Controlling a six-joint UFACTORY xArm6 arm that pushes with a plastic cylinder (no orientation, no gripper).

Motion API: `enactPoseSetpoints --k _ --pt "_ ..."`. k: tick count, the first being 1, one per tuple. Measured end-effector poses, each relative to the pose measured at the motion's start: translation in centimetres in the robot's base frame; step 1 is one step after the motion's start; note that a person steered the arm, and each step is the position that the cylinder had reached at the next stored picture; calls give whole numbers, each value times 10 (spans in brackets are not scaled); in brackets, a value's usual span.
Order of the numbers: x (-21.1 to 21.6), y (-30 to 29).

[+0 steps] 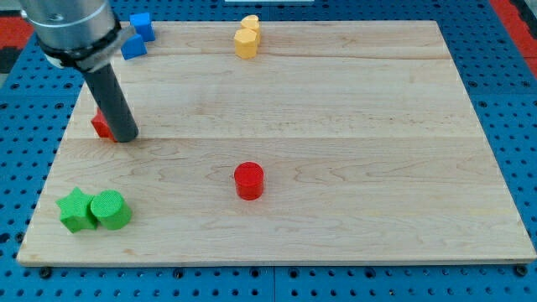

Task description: Push the green blocks into the red blocks

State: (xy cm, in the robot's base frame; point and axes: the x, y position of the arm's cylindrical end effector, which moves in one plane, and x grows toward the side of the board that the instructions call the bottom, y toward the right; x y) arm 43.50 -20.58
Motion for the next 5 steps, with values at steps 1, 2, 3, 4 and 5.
enactPoseSetpoints --k 1,2,3,4,5 --pt "-9 53" --pt "17 186" --pt "79 295" --pt "112 256" --pt "83 197"
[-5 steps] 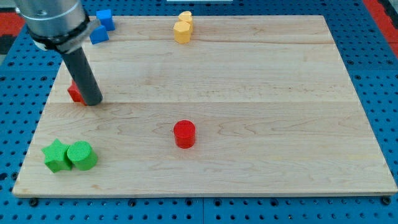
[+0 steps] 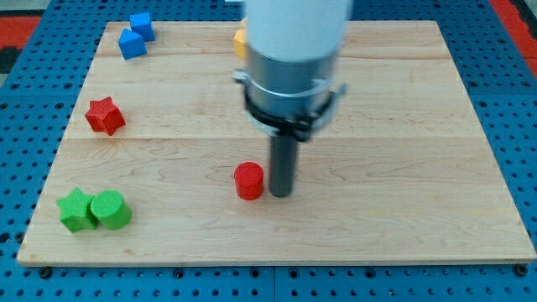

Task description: Push the green blocks into the red blocks

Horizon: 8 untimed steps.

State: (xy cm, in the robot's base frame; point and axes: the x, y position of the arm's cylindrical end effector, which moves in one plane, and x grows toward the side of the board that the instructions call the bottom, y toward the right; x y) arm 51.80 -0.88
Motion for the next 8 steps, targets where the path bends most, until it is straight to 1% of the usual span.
enactPoseSetpoints --k 1,2,3,4,5,6,7,8 --pt "-40 -72" --pt "-21 -78" --pt "6 -69" --pt "1 -122" --pt "-34 -162" --pt "-53 -180" --pt "-46 -176" --pt "13 -106"
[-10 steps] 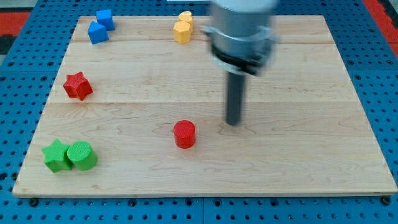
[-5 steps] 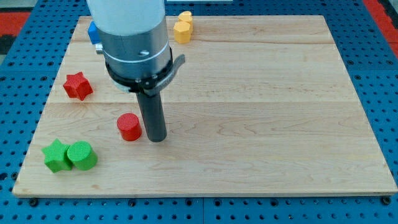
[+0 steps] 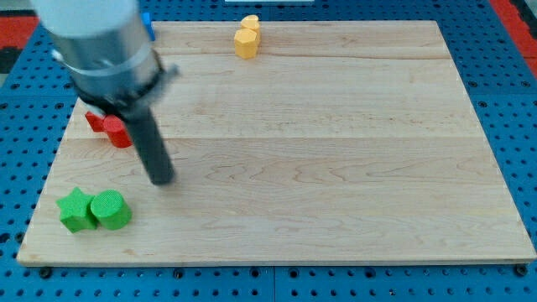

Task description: Push the green blocks into the red blocks

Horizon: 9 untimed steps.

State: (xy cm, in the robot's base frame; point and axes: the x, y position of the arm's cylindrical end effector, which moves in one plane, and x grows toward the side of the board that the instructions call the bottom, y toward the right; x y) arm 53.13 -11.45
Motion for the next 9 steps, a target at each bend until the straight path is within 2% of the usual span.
enactPoseSetpoints --k 1,2,3,4,5,6,7,8,9 --pt "60 4" --pt "65 -65" --pt "37 -96" --pt "-6 -97" --pt "8 -98" --pt "46 -108" --pt "36 -146" --pt "-20 -140" --pt "-55 -142"
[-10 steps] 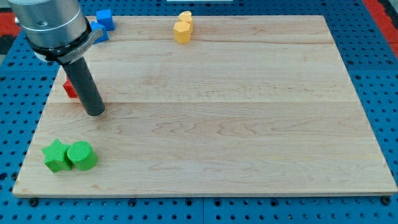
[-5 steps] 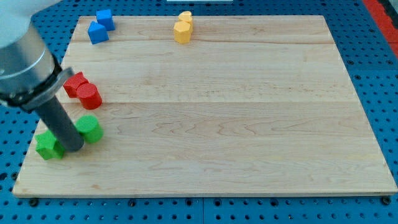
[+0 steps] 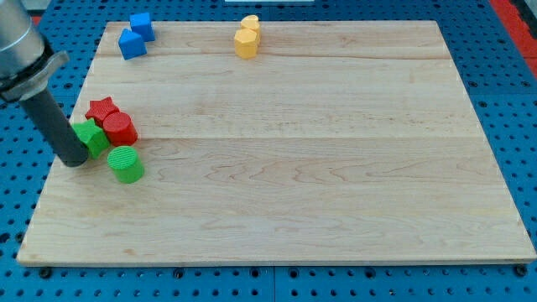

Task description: Push the green blocks into the red blocks

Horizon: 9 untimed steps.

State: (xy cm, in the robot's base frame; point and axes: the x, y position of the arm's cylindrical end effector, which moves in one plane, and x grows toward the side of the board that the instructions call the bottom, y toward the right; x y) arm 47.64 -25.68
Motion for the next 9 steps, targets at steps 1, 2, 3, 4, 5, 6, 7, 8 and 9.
enactPoseSetpoints --k 1,2,3,4,5,6,7,8,9 --pt "21 -13" --pt "54 30" --pt "34 80" --pt "20 76" --pt "26 92" --pt "22 125" --pt "13 108" --pt "5 71" --pt "5 98"
